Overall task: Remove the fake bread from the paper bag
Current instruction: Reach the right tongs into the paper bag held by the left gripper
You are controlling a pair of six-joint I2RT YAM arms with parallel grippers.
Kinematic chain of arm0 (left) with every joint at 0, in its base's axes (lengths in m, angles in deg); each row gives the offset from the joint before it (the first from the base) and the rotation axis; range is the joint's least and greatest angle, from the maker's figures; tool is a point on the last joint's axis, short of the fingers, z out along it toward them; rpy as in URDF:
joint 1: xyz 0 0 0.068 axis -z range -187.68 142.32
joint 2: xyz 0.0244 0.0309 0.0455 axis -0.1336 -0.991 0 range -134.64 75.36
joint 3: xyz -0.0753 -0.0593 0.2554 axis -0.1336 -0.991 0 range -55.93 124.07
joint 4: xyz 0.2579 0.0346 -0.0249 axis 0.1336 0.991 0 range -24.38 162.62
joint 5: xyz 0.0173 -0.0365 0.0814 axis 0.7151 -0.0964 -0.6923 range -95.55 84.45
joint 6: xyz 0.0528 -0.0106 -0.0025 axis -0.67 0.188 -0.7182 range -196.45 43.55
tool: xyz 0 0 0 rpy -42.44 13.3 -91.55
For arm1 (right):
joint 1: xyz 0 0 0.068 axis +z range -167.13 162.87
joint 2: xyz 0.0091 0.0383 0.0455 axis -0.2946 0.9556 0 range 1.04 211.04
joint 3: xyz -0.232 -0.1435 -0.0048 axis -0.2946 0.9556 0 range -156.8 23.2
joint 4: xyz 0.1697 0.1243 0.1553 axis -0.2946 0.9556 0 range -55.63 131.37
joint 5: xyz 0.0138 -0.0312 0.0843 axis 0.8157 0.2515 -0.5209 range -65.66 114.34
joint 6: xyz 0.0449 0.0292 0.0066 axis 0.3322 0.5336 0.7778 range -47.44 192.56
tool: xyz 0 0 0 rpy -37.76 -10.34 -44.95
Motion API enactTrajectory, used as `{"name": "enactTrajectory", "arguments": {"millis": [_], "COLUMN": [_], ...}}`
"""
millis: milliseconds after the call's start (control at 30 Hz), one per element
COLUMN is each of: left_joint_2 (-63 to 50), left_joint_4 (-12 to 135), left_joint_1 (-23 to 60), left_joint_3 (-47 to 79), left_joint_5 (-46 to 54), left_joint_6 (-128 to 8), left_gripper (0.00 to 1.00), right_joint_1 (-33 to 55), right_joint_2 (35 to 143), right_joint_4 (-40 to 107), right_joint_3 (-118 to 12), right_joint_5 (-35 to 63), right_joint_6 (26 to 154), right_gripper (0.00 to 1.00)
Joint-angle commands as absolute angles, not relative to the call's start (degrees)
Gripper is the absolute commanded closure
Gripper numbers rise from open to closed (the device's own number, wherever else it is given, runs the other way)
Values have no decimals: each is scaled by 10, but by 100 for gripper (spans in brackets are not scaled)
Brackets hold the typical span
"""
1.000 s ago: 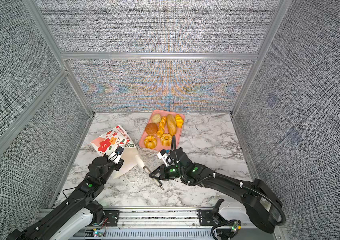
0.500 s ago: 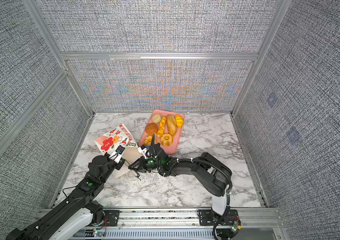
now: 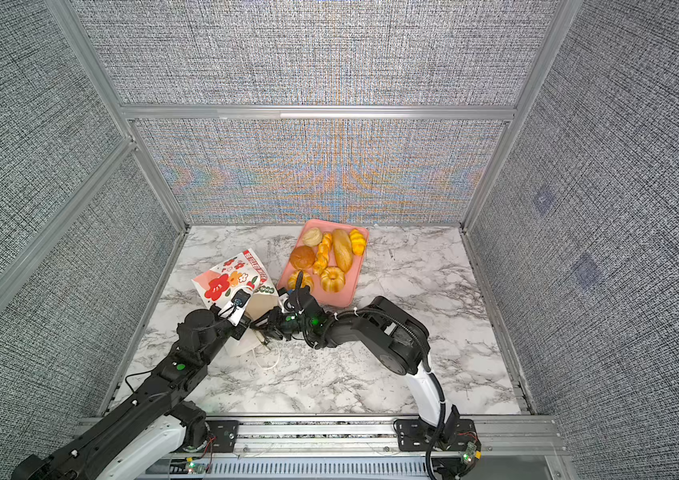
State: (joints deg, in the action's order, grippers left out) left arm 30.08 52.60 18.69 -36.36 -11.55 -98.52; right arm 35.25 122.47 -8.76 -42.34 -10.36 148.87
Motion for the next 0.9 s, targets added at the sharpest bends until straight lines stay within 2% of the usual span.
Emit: {"name": "enactTrajectory", "arguments": {"millis": [0, 567, 867], "left_joint_2": [303, 312, 312], "left_joint_4": [513, 525, 517], "left_joint_1": [186, 186, 186], "left_joint_3": [-368, -369, -377], "left_joint_5": [-104, -105, -101], "left_joint_6": [-979, -974, -974], "left_gripper": [100, 100, 100], "right_joint_1": [349, 346, 345], "right_joint_2": [1219, 1193, 1181], "right_joint_4": [-116, -147, -131], "right_joint_3": [-426, -362, -358], "right_joint_5": [-90, -51, -35], "right_joint_6": [1499, 1556, 1549], "right_gripper": [71, 55, 52]}}
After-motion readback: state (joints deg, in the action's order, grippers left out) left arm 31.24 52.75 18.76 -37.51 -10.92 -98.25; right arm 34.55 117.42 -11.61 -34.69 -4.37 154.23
